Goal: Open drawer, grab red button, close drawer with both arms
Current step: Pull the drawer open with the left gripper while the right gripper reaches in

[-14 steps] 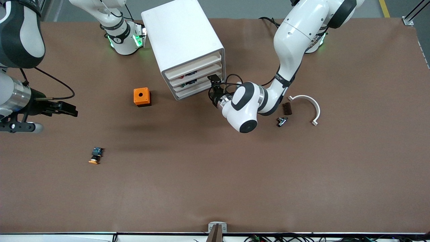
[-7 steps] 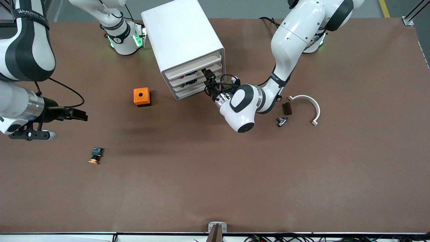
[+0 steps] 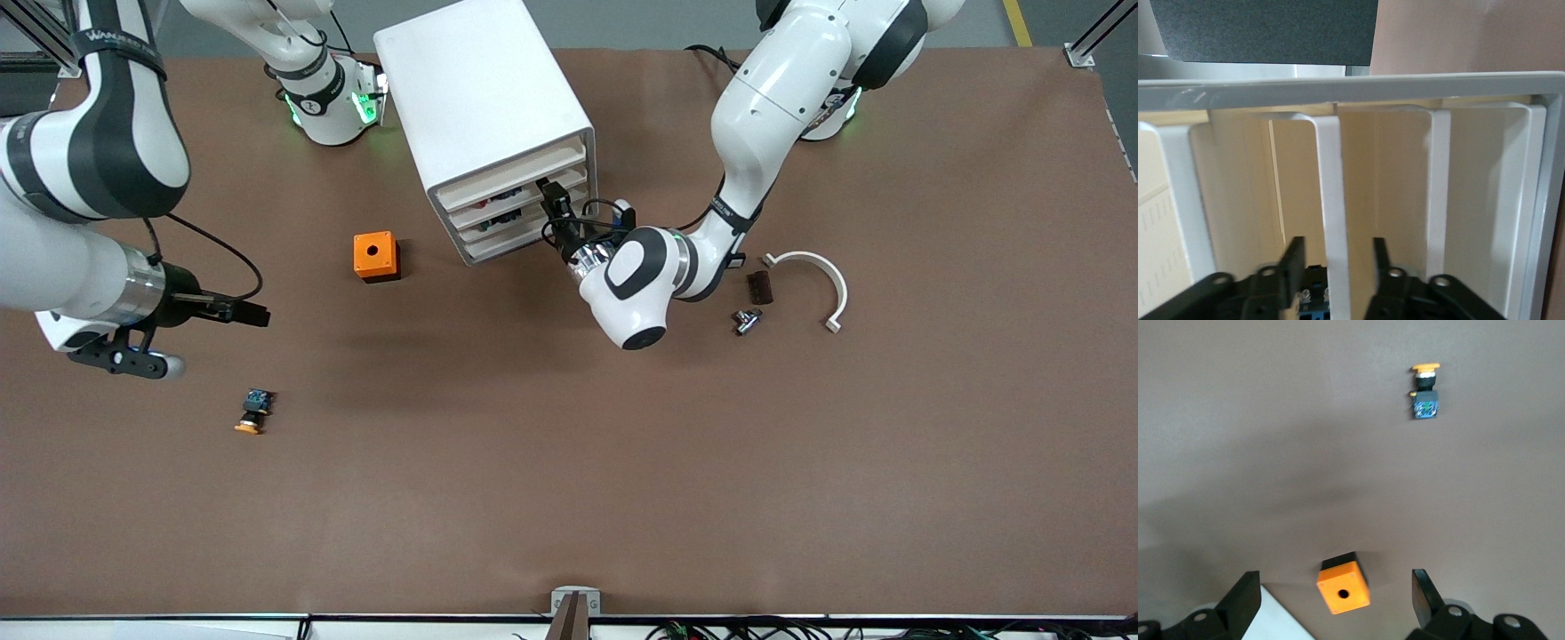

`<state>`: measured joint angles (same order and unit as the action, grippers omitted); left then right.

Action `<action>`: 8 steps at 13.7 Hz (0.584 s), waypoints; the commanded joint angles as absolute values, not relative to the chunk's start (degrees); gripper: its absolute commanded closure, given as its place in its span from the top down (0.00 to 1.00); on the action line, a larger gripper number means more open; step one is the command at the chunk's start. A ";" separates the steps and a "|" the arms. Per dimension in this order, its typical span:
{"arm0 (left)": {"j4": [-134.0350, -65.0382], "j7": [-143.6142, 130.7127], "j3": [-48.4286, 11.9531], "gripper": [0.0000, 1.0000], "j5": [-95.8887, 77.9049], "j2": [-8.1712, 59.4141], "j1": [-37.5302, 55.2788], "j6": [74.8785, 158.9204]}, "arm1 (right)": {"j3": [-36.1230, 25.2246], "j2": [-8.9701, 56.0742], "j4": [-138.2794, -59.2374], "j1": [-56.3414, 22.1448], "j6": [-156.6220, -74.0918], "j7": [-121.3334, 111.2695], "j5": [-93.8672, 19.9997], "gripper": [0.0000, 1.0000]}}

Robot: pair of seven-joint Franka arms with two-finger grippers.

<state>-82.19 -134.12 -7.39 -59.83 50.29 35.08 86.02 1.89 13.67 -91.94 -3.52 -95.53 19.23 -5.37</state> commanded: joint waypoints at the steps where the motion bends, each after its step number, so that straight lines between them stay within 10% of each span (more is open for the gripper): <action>1: -80.95 -134.74 -7.03 0.00 -60.73 51.15 36.30 85.17 | 1.76 13.89 -91.05 -5.62 -95.19 28.18 -8.51 1.00; 8: -77.97 -135.26 -5.80 0.00 -60.65 50.45 33.41 85.08 | 1.76 13.89 -90.17 -11.95 -96.58 49.55 -14.48 1.00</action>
<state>-81.04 -134.30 -6.55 -59.82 50.48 35.29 85.88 2.05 13.67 -91.07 -10.54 -95.92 44.31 -11.41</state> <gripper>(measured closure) 0.859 0.000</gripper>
